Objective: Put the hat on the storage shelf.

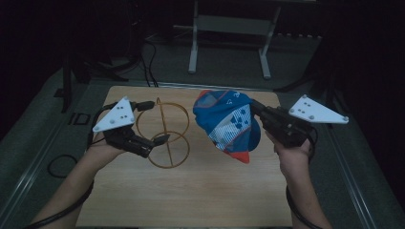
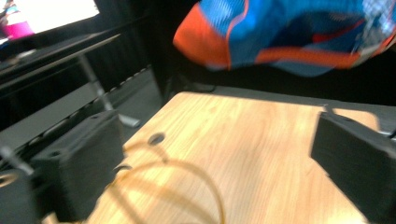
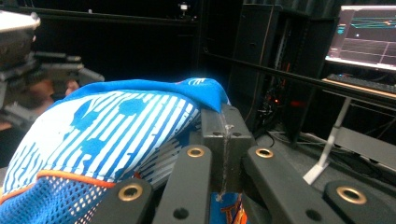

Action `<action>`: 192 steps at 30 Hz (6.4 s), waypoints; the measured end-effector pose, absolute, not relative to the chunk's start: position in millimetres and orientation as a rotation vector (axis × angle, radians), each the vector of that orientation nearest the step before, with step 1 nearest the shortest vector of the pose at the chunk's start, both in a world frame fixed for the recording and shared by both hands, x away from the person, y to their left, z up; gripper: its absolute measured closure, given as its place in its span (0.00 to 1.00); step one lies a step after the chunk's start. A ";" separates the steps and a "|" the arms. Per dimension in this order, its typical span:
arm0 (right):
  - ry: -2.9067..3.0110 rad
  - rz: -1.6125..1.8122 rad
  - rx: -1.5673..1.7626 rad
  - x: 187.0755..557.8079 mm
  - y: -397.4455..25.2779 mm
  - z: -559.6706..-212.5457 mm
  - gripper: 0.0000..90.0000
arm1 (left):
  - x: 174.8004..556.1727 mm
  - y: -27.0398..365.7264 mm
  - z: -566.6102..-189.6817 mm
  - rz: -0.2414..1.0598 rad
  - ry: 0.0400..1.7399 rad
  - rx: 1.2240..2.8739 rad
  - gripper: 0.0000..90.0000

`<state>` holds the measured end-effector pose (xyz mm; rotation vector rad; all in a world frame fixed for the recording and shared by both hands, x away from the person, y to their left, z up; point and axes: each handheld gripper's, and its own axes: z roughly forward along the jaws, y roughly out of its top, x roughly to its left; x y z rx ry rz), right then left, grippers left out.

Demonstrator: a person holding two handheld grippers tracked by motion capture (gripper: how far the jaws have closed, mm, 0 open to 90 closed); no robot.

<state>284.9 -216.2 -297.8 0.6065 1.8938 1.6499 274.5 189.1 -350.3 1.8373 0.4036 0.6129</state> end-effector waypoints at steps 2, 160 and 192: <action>1.899 1.654 0.605 288.8 -209.2 -294.9 1.00 | 270.8 197.8 -358.3 0.646 0.424 1.824 0.03; 2.484 1.432 0.666 347.0 -161.1 -520.7 0.16 | 227.1 268.4 -565.1 0.595 0.861 1.661 0.03; 2.427 1.308 0.849 333.5 -241.4 -554.1 0.16 | 226.9 269.8 -567.3 0.583 0.871 1.657 0.03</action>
